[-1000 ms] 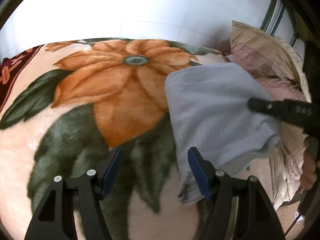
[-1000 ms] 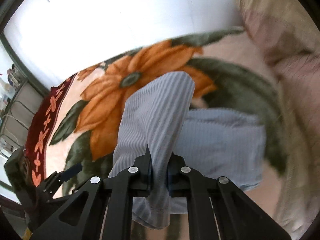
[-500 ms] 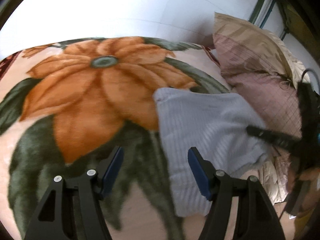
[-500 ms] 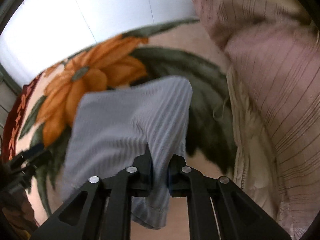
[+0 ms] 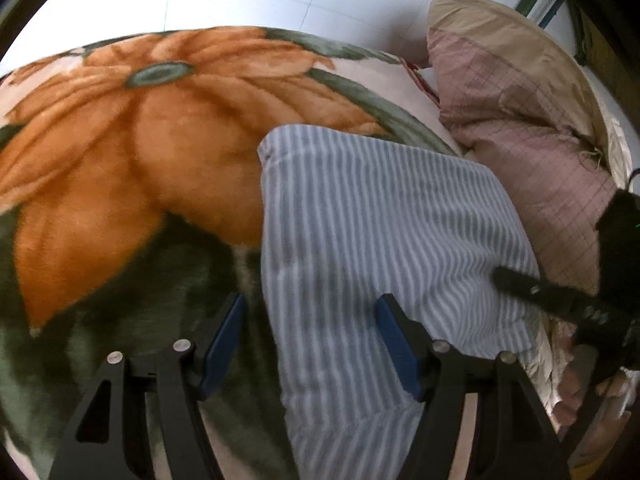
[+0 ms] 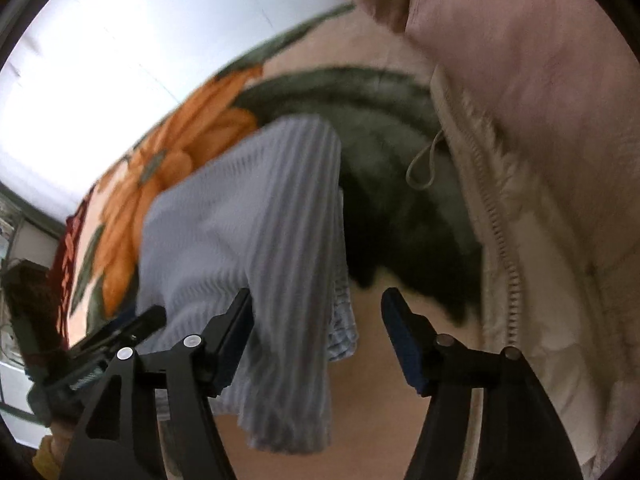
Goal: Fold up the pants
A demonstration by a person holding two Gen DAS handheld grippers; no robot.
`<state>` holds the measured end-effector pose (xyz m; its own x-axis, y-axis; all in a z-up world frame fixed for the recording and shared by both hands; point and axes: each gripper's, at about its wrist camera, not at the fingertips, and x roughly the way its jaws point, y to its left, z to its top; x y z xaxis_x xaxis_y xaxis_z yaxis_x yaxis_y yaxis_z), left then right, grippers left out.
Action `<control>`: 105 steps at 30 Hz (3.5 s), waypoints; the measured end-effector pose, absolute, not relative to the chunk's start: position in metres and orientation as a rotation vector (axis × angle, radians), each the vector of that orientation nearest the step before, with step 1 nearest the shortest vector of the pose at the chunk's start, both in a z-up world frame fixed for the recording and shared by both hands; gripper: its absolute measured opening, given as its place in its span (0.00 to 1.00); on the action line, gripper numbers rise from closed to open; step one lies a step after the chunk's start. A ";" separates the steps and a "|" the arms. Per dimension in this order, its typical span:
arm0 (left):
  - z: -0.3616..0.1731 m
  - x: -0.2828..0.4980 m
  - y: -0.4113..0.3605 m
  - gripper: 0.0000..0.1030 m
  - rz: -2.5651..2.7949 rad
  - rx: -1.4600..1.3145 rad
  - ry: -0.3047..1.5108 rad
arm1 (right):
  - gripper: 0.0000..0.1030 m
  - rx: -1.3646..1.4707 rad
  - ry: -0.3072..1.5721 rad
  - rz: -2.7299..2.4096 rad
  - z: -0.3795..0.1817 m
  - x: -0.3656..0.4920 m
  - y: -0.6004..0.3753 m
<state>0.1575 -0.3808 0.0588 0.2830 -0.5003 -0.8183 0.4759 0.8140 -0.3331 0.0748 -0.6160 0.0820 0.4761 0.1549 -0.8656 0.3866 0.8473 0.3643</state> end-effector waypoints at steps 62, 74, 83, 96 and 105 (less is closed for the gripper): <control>0.067 0.080 0.021 0.28 -0.353 -0.199 1.078 | 0.40 0.338 1.121 0.229 0.072 0.064 -0.225; 0.112 0.073 0.032 0.33 -0.310 -0.233 0.951 | 0.40 0.278 0.922 0.155 0.132 0.053 -0.239; 0.081 0.122 -0.010 0.26 -0.369 -0.143 0.997 | 0.27 0.176 1.007 0.191 0.092 0.096 -0.215; 0.071 0.136 0.008 0.15 -0.333 -0.225 1.041 | 0.27 0.139 0.979 0.186 0.107 0.106 -0.216; 0.090 0.066 0.021 0.58 -0.330 -0.225 1.077 | 0.27 0.183 0.996 0.325 0.122 0.030 -0.188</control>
<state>0.0662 0.0208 0.0905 0.4319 -0.3706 -0.8222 0.1542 0.9286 -0.3376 0.0296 -0.1882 0.1221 0.5012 0.3499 -0.7914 -0.1841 0.9368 0.2975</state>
